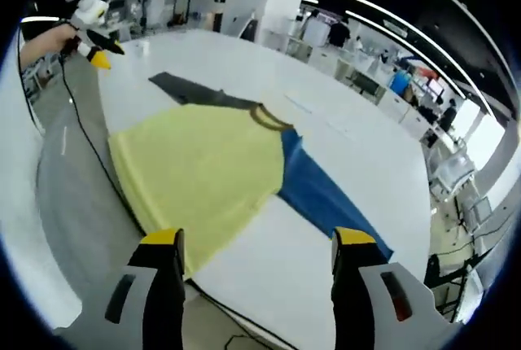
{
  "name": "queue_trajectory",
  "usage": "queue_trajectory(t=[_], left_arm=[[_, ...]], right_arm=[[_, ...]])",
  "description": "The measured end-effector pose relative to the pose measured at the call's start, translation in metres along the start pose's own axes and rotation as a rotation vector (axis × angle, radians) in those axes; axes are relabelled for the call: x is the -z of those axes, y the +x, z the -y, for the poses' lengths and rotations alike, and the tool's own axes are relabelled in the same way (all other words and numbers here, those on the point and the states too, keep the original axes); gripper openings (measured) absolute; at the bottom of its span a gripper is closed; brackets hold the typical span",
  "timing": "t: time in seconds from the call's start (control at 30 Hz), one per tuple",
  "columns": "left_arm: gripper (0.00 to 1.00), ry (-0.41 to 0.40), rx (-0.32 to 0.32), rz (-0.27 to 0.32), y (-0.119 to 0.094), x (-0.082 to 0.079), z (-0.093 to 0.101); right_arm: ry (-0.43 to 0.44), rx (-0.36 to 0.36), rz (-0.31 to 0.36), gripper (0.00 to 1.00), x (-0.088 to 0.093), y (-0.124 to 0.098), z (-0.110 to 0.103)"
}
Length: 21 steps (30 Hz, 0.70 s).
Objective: Fold the garment on the visible template until the final outline fits inside the template.
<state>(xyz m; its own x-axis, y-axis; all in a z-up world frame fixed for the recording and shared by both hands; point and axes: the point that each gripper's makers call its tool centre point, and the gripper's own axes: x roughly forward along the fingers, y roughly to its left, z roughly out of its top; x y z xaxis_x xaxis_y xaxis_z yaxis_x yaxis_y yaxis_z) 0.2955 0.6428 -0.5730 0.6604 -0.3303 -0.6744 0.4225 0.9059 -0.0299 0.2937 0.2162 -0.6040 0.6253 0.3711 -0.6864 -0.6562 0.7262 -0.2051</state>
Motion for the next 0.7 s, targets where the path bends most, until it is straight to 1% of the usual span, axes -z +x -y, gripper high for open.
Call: queue_trajectory(t=[0.03, 0.07, 0.2, 0.23, 0.27, 0.33, 0.37, 0.47, 0.53, 0.57, 0.6, 0.67, 0.7], left_arm=[[0.7, -0.005, 0.0, 0.008, -0.001, -0.002, 0.0], [0.71, -0.019, 0.007, 0.029, -0.003, -0.006, 0.0], [0.76, -0.023, 0.026, 0.057, -0.01, -0.014, 0.001], [0.77, -0.011, 0.031, 0.057, -0.011, -0.015, 0.001], [0.79, -0.004, 0.035, 0.055, -0.013, -0.016, 0.002], [0.82, 0.015, 0.037, 0.057, -0.016, -0.019, 0.003], [0.84, 0.023, 0.036, 0.062, -0.017, -0.02, 0.003], [0.87, 0.041, 0.045, 0.074, -0.022, -0.026, 0.005], [0.87, 0.035, 0.05, 0.085, -0.025, -0.03, 0.006], [0.87, 0.029, 0.054, 0.088, -0.026, -0.032, 0.007], [0.88, 0.026, 0.055, 0.091, -0.026, -0.034, 0.008], [0.89, 0.019, 0.057, 0.096, -0.028, -0.036, 0.008], [0.9, 0.018, 0.06, 0.097, -0.028, -0.036, 0.008]], right_arm=[[0.01, -0.001, 0.01, 0.74, -0.002, -0.001, -0.001], [0.03, -0.004, 0.029, 0.75, -0.007, -0.004, -0.002], [0.093, -0.012, 0.103, 0.8, -0.025, -0.012, 0.0], [0.122, -0.028, 0.146, 0.82, -0.033, -0.015, -0.001], [0.168, -0.046, 0.185, 0.87, -0.041, -0.017, -0.002], [0.198, -0.051, 0.23, 0.93, -0.051, -0.021, -0.001], [0.198, -0.046, 0.244, 0.94, -0.054, -0.023, 0.0], [0.197, -0.043, 0.249, 0.98, -0.058, -0.027, 0.002], [0.218, -0.063, 0.261, 0.99, -0.061, -0.028, -0.001], [0.256, -0.1, 0.294, 0.99, -0.067, -0.03, -0.006], [0.283, -0.117, 0.323, 0.99, -0.073, -0.032, -0.007], [0.333, -0.135, 0.372, 0.99, -0.082, -0.037, -0.008], [0.342, -0.137, 0.389, 0.99, -0.086, -0.039, -0.007]])
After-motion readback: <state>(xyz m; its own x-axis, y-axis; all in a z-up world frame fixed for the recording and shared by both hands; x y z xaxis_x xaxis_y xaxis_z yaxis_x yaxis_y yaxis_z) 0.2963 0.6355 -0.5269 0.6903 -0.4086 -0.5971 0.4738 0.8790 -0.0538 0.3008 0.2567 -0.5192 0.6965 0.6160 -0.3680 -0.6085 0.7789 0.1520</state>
